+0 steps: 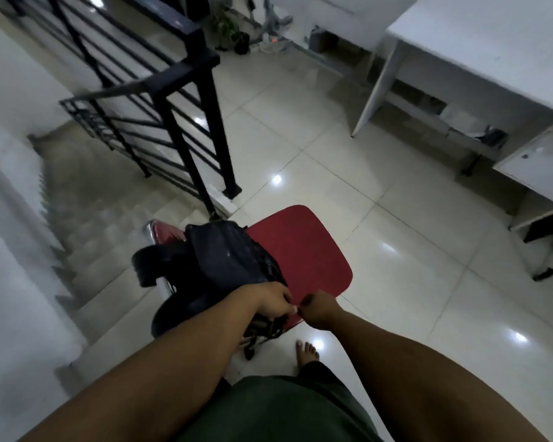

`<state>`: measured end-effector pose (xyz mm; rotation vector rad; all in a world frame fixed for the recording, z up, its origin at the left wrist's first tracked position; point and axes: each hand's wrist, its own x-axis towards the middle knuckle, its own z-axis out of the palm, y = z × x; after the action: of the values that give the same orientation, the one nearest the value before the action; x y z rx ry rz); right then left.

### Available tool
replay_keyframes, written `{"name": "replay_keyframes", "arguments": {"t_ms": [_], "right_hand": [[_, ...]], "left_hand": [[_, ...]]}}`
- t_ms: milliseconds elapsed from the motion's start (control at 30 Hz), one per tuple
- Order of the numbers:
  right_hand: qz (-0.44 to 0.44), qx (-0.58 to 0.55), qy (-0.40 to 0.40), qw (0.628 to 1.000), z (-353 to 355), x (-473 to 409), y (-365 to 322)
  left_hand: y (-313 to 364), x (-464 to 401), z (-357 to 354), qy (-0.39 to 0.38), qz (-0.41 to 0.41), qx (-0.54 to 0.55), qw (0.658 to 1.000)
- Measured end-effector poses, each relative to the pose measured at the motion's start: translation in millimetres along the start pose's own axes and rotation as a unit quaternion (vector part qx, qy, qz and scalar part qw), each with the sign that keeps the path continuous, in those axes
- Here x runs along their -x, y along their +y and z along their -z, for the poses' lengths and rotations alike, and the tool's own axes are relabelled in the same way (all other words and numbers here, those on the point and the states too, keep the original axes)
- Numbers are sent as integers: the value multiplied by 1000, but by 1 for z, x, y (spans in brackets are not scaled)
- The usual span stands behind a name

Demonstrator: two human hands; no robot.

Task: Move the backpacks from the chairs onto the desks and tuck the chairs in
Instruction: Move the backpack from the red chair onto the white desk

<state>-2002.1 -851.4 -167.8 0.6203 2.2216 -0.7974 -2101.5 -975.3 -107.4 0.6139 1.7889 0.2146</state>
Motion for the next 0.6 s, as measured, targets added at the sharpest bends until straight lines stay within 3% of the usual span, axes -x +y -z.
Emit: {"name": "replay_keyframes", "arguments": {"t_ms": [100,267,367,433,500,600], "right_hand": [[-62,-58,24,996,-12,-1,-15],[-107,-98,41,989,-34,11,-61],[-115,-88,62,988,-44,18,-84],[-137,-112,67,982,-46,25,-97],[-141,-136,13,981,-47,32,-107],[-148,-285,-65,945,-50,39,-121]], "left_hand": [[-8,3,17,-47,-33,-23,998],[-30,14,31,-24,-132,13,991],[-44,28,34,115,-243,-31,963],[-57,39,39,251,-312,-106,910],[-67,49,50,324,-339,-165,868],[-87,54,74,385,-320,-186,846]]}}
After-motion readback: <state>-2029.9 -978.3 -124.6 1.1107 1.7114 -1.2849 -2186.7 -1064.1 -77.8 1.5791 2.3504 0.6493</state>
